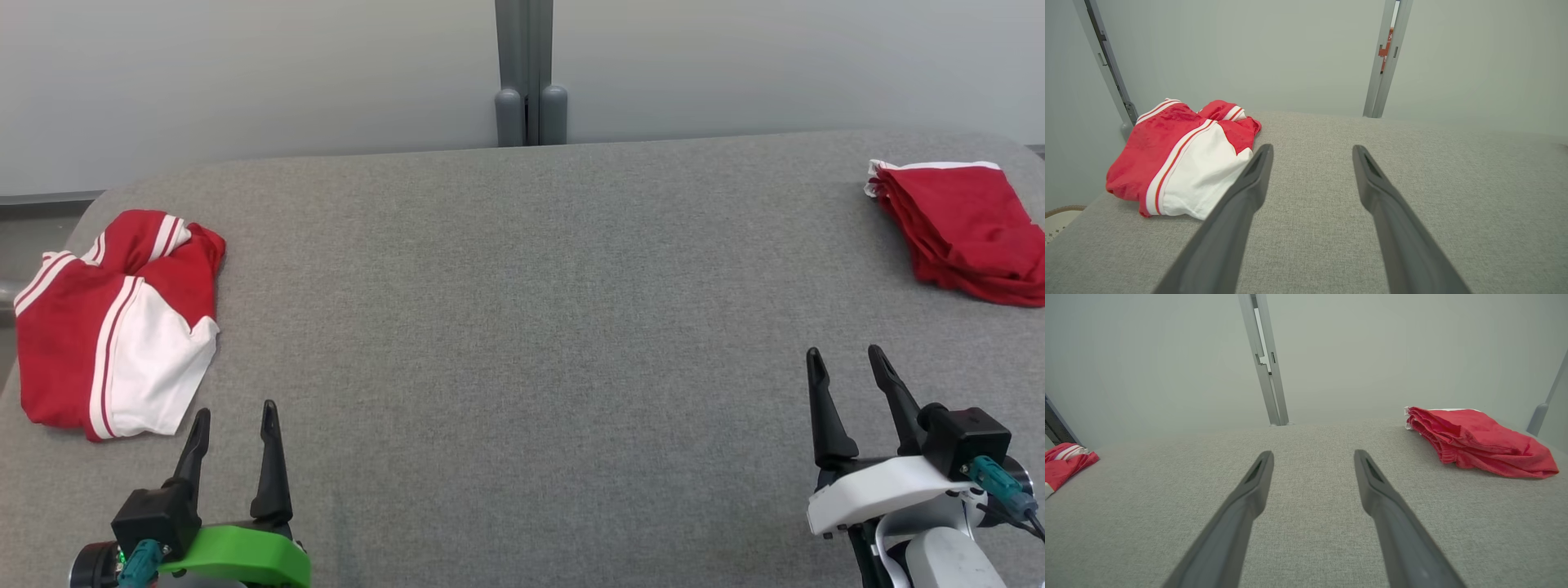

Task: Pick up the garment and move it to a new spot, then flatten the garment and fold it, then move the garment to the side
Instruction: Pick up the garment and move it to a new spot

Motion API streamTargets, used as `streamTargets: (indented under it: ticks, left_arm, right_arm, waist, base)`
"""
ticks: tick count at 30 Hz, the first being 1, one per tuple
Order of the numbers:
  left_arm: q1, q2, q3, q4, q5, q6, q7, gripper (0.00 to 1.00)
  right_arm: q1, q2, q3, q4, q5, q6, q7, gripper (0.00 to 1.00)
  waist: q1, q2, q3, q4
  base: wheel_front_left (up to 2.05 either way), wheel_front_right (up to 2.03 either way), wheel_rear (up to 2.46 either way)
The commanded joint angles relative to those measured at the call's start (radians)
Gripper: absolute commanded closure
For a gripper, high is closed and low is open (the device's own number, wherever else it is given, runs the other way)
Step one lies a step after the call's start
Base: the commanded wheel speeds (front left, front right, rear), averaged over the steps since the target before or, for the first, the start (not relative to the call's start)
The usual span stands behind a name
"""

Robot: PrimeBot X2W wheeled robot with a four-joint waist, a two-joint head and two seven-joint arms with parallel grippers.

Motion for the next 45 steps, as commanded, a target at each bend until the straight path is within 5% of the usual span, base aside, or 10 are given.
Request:
streamTargets:
  ticks: [1,12,34,45]
  left_arm:
    - [0.014,0.001,0.0,0.002,0.008,-0.001,-0.003,0.0]
    - [0.003,0.001,0.006,0.005,0.017,-0.001,-0.003,0.0]
    - [-0.015,0.017,0.082,0.004,0.018,0.006,-0.003,0.0]
    - [0.023,0.01,0.126,-0.013,0.003,0.016,-0.003,0.0]
  right_arm:
    - [0.011,0.001,-0.001,-0.004,-0.007,-0.001,-0.003,0.0]
    - [0.02,0.014,0.006,-0.004,-0.004,-0.001,-0.003,0.0]
    - [-0.007,0.019,0.023,0.006,-0.027,-0.001,-0.003,0.0]
    - [-0.037,0.005,0.061,0.023,-0.029,-0.001,-0.003,0.0]
  waist:
    - [0.0,0.0,-0.001,0.001]
    - [0.0,0.0,-0.004,0.043]
    - [0.0,0.0,0.047,0.384]
    - [0.0,0.0,0.061,0.465]
  base:
    - [0.0,0.0,0.0]
    - [0.0,0.0,0.0]
    - [0.0,0.0,0.0]
    - [0.0,0.0,0.0]
